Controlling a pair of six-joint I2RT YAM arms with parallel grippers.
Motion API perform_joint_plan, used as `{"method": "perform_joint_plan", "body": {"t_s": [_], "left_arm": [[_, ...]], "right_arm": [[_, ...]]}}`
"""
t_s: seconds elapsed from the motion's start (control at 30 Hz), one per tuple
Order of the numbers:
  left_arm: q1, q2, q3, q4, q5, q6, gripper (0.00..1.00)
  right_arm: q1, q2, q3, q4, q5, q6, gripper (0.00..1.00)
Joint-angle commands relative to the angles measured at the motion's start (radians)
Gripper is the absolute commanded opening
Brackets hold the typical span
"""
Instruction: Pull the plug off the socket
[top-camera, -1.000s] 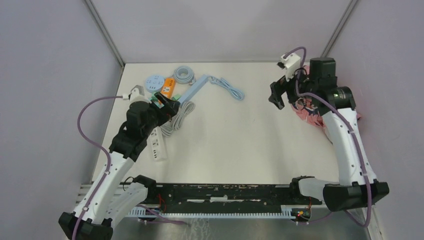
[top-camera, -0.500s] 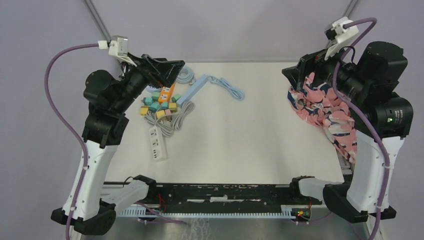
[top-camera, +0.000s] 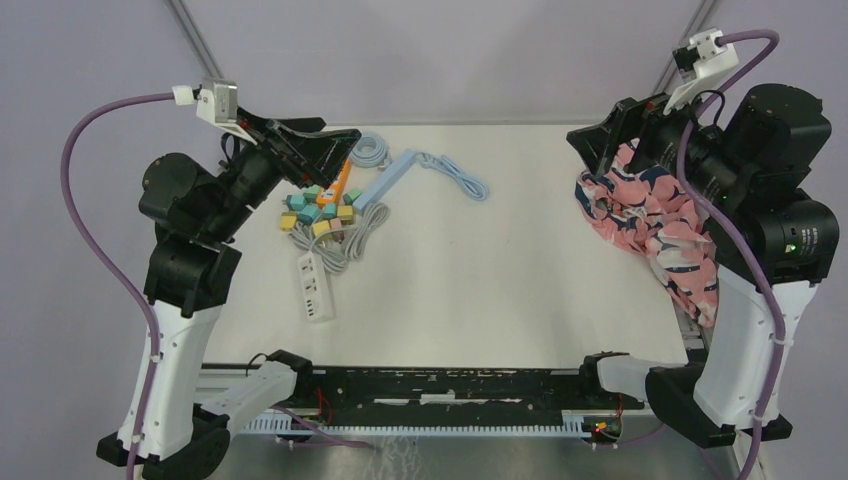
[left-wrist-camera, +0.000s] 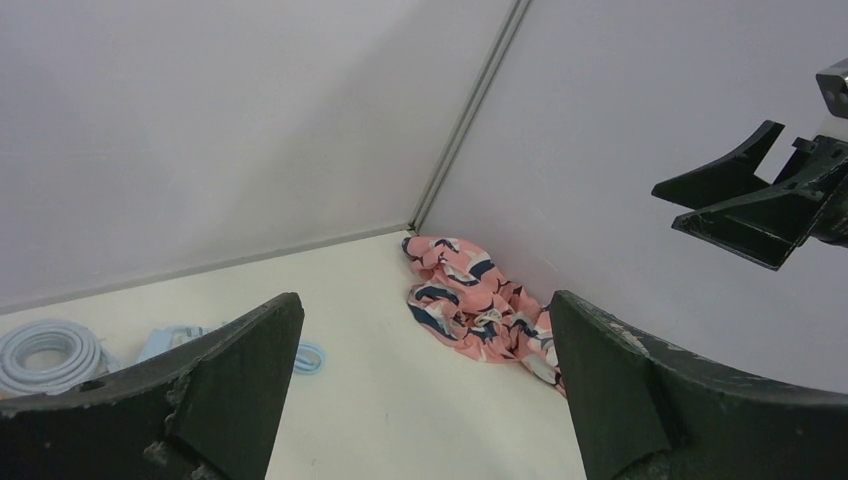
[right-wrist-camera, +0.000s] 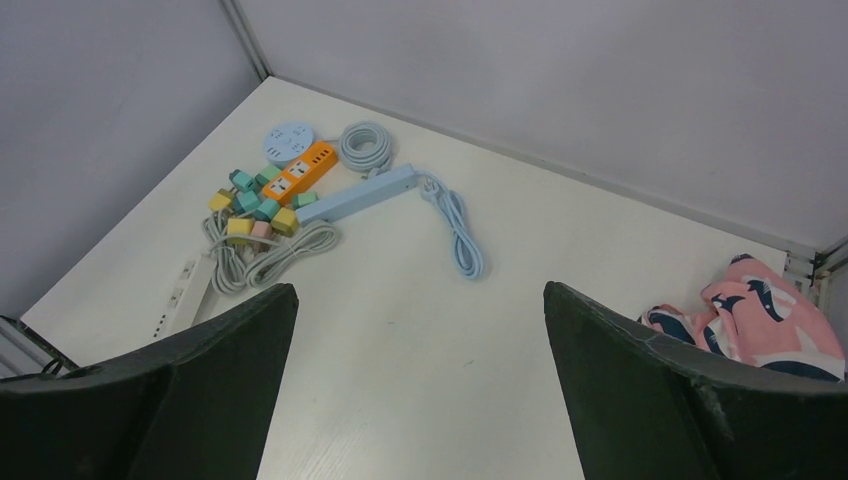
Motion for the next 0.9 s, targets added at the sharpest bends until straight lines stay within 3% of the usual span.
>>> {"method": "perform_joint_plan", "body": {"t_s": [0.0,0.87], "left_arm": [[0.004,-0.018,0.005,0.003,0.025,0.051,0.99],[0.005,-0.016,-0.076,0.042,0.026,0.058,0.99]], "right_arm": [[-0.003,-0.011,-0.012,0.016,0.013,0.012,1.0],[-0.002,-0.001,-0.089,0.033,0.028,-0.04,1.0]]}}
